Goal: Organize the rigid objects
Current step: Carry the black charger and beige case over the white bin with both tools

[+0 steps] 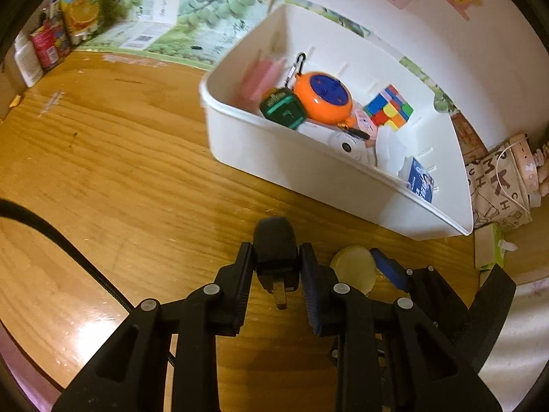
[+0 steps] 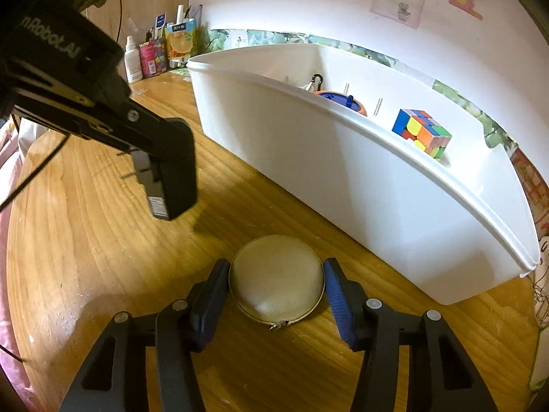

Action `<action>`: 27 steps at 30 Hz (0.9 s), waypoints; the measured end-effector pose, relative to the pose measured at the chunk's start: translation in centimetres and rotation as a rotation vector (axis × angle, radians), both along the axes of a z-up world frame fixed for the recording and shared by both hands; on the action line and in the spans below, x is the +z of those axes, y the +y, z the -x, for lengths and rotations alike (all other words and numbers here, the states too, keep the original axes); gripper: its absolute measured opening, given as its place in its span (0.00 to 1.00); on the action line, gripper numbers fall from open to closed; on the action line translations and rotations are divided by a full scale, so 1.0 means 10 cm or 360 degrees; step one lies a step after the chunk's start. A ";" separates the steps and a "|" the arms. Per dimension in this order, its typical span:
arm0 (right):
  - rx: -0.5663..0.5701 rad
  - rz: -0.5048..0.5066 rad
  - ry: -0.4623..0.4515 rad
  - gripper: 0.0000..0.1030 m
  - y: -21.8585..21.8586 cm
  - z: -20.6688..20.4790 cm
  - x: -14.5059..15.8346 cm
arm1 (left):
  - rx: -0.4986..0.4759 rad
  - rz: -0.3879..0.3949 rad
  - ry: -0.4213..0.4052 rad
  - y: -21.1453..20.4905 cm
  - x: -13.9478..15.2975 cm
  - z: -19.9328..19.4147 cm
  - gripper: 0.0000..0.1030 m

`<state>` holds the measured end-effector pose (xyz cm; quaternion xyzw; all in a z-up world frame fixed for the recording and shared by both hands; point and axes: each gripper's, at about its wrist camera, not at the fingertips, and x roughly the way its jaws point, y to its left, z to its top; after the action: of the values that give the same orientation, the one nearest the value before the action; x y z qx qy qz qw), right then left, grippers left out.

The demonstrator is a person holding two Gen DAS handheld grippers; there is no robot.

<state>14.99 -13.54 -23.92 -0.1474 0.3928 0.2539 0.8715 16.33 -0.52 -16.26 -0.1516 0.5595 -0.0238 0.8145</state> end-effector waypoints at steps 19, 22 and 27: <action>0.0088 -0.0063 -0.0247 0.54 0.19 0.22 0.69 | -0.0018 -0.0194 -0.0285 0.16 0.88 0.19 0.28; 0.0077 -0.0102 -0.0291 0.54 0.20 0.20 0.84 | -0.0022 -0.0213 -0.0343 0.15 1.02 0.18 0.28; 0.0069 -0.0137 -0.0358 0.54 0.21 0.13 1.06 | -0.0058 -0.0224 -0.0428 0.09 1.23 0.08 0.28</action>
<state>13.68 -11.43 -13.34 -0.1456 0.2781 0.2712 0.9099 15.57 0.40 -3.95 -0.0795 0.4483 -0.0193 0.8901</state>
